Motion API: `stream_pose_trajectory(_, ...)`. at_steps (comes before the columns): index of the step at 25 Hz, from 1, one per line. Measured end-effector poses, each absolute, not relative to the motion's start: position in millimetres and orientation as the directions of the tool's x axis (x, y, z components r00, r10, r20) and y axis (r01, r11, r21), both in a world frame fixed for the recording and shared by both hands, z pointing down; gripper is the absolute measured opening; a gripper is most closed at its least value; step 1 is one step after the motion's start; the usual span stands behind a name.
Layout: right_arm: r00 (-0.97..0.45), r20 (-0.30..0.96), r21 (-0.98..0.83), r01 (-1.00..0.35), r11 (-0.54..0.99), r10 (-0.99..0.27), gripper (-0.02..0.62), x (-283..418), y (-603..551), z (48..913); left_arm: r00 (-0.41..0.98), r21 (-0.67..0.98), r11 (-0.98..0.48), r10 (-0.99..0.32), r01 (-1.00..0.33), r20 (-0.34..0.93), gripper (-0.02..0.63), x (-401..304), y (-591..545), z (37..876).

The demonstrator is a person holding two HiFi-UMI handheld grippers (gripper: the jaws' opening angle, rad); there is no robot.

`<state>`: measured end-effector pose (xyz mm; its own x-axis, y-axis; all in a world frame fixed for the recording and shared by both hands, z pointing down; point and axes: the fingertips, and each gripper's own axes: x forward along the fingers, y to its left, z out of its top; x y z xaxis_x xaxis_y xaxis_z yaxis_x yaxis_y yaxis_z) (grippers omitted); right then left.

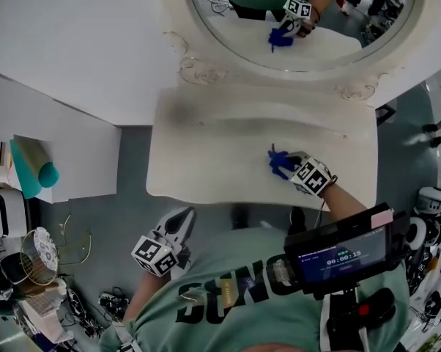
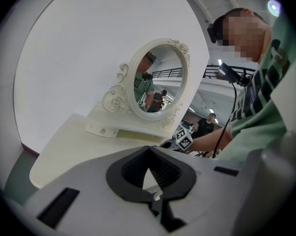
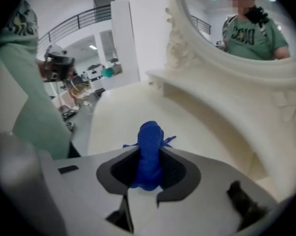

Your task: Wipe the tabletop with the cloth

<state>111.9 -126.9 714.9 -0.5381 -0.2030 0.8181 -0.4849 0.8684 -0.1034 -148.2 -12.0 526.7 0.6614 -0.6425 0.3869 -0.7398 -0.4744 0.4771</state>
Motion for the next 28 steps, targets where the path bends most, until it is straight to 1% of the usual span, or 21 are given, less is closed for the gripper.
stream_pose_trajectory(2, -0.448, 0.833, 0.015, -0.568, 0.823, -0.325, 0.107, 143.0, -178.8, 721.3, 0.657, 0.473, -0.471, -0.646, -0.744, 0.39, -0.002, -144.2, -8.8, 526.0)
stream_pose_trajectory(4, -0.373, 0.839, 0.092, -0.619, 0.78, -0.396, 0.107, 165.4, -213.1, 731.0, 0.65, 0.469, -0.466, -0.649, -0.75, 0.394, -0.002, -141.3, -5.4, 525.6)
stream_pose_trajectory(8, -0.317, 0.849, 0.13, -0.651, 0.748, -0.424, 0.107, 177.8, -237.8, 748.4, 0.637, 0.46, -0.456, -0.656, -0.762, 0.405, -0.002, -134.8, -0.1, 525.3)
stream_pose_trajectory(11, -0.329, 0.839, 0.125, -0.661, 0.74, -0.435, 0.107, 177.6, -240.5, 750.6, 0.633, 0.457, -0.454, -0.657, -0.765, 0.409, -0.002, -128.2, 2.8, 525.0)
stream_pose_trajectory(13, -0.342, 0.837, 0.088, -0.688, 0.721, -0.428, 0.107, 179.2, -241.6, 751.0, 0.632, 0.452, -0.455, -0.657, -0.767, 0.412, -0.002, -121.7, 5.0, 525.6)
stream_pose_trajectory(15, -0.353, 0.849, 0.041, -0.699, 0.714, -0.394, 0.107, 179.0, -236.2, 752.5, 0.63, 0.449, -0.455, -0.659, -0.769, 0.412, -0.002, -113.5, 7.2, 526.0)
stream_pose_trajectory(17, -0.371, 0.867, 0.004, -0.662, 0.749, -0.333, 0.106, 174.7, -214.5, 752.4, 0.63, 0.448, -0.456, -0.662, -0.769, 0.407, -0.002, -102.8, 9.4, 525.2)
stream_pose_trajectory(22, -0.476, 0.872, -0.112, -0.417, 0.902, -0.111, 0.106, 151.6, -73.0, 750.5, 0.634, 0.454, -0.457, -0.659, -0.765, 0.404, -0.002, -68.5, 16.4, 528.8)
stream_pose_trajectory(25, -0.539, 0.842, -0.222, -0.297, 0.929, 0.029, 0.106, 140.7, 13.9, 747.9, 0.647, 0.462, -0.467, -0.648, -0.754, 0.402, -0.002, -42.2, 20.0, 531.7)
stream_pose_trajectory(28, -0.558, 0.82, -0.29, -0.212, 0.933, 0.128, 0.106, 141.6, 60.1, 747.3, 0.667, 0.465, -0.49, -0.633, -0.738, 0.393, -0.002, -12.8, 21.9, 532.5)
